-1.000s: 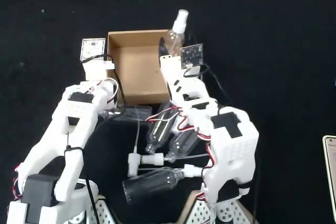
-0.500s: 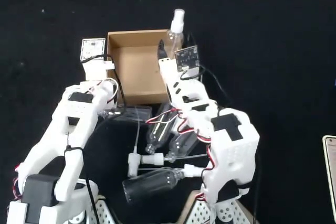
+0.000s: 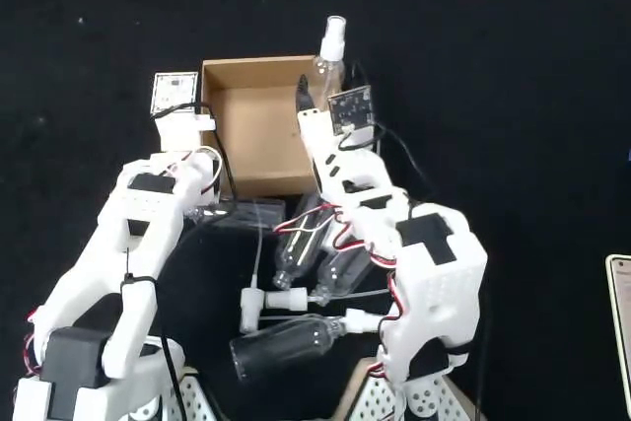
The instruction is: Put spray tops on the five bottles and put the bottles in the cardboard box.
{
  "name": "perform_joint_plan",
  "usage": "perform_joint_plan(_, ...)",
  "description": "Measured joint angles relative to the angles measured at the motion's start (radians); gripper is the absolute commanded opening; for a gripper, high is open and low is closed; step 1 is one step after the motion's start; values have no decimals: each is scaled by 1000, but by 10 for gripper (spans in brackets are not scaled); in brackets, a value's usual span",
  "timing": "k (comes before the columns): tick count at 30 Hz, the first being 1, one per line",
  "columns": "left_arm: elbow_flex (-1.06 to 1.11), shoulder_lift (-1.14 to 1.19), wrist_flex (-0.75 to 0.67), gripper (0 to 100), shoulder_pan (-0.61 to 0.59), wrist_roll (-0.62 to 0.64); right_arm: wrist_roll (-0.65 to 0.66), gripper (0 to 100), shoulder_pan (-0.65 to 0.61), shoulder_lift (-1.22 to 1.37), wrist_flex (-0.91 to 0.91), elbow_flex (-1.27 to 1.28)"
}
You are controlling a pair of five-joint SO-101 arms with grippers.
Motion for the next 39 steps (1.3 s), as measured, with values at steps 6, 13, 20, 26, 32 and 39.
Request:
perform_joint_plan(6, 0, 0, 0, 73, 0, 0, 0, 250, 0, -28, 0, 32)
perform_joint_plan(13, 0, 0, 0, 73, 0, 0, 0, 243, 2, -46, 6, 41)
perform_joint_plan(20, 0, 0, 0, 73, 0, 0, 0, 243, 2, -46, 8, 48)
perform_joint_plan(26, 0, 0, 0, 73, 0, 0, 0, 243, -20, -46, 8, 74)
perform_joint_plan(32, 0, 0, 0, 73, 0, 0, 5, 243, -54, -46, 8, 80)
perform_joint_plan(39, 0, 0, 0, 73, 0, 0, 6, 243, -55, -46, 8, 80)
